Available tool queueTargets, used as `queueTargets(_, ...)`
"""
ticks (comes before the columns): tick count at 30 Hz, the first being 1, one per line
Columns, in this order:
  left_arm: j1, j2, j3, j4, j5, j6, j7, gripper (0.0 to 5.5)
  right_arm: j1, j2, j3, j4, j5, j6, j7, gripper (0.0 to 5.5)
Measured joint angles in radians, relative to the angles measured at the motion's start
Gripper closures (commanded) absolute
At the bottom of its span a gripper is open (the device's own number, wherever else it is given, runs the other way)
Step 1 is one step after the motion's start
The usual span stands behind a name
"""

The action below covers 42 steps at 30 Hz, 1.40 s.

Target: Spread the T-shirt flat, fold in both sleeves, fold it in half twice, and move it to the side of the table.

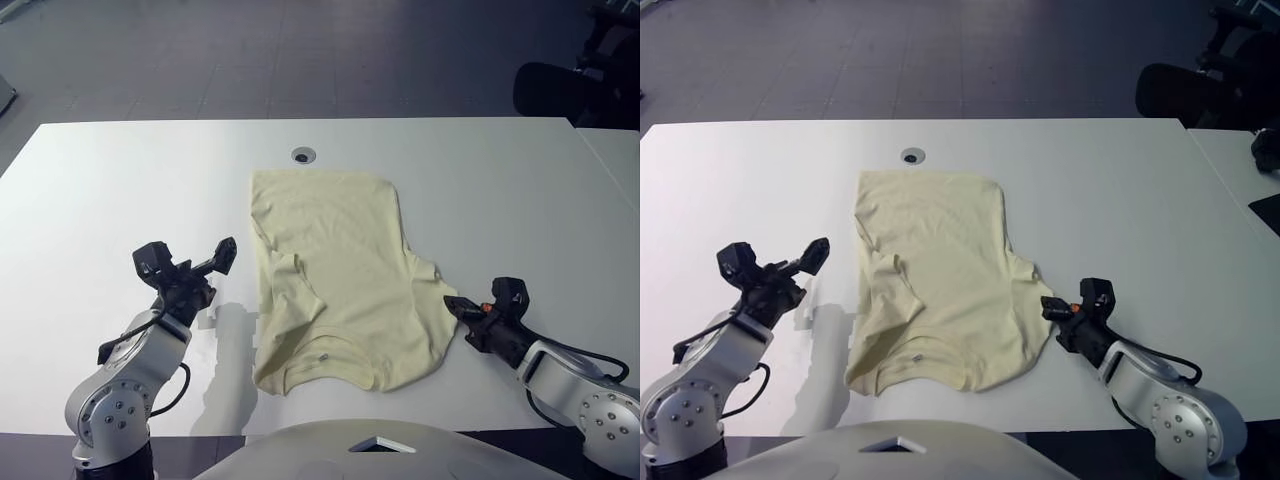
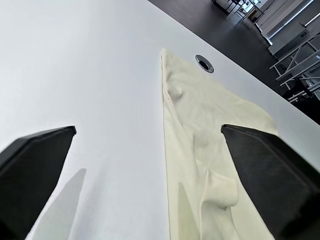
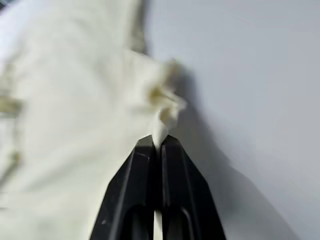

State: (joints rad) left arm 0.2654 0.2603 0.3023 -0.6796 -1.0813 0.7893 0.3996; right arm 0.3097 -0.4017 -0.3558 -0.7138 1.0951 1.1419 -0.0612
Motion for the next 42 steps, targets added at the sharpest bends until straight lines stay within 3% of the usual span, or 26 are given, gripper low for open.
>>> queueTargets(7, 0.016, -0.017, -0.016, -0.006, 0.018, -0.003, 0.004, 0.1, -0.034, 0.008, 0.092, -0.064, 0.109, 0.019, -0.098, 5.48)
queueTargets(20, 0.0, -0.025, -0.053, -0.01, 0.018, 0.005, 0.025, 0.1, -0.146, 0.152, 0.322, -0.01, 0.055, -0.053, -0.206, 5.48)
queueTargets(25, -0.009, -0.025, -0.063, -0.01, 0.016, 0.013, 0.03, 0.1, -0.181, 0.194, 0.378, 0.023, 0.055, -0.057, -0.216, 4.58)
queueTargets(29, -0.009, -0.006, -0.079, -0.01, 0.007, 0.049, 0.017, 0.1, -0.194, 0.196, 0.359, 0.027, 0.146, -0.059, -0.22, 3.89)
queueTargets(34, -0.007, 0.13, -0.106, -0.012, 0.083, 0.069, -0.154, 0.1, -0.252, 0.042, 0.229, 0.036, 0.269, -0.077, -0.191, 3.11)
queueTargets(37, 0.025, 0.304, -0.126, -0.014, 0.277, -0.042, -0.37, 0.1, -0.26, -0.165, 0.171, 0.023, 0.139, -0.083, -0.077, 2.55)
queueTargets(40, 0.141, 0.424, -0.151, 0.018, 0.456, -0.21, -0.592, 0.1, -0.159, -0.388, 0.22, -0.056, -0.079, -0.13, 0.111, 2.07)
queueTargets(42, 0.208, 0.437, -0.164, 0.057, 0.529, -0.294, -0.692, 0.1, -0.077, -0.489, 0.305, -0.122, -0.233, -0.205, 0.23, 1.72)
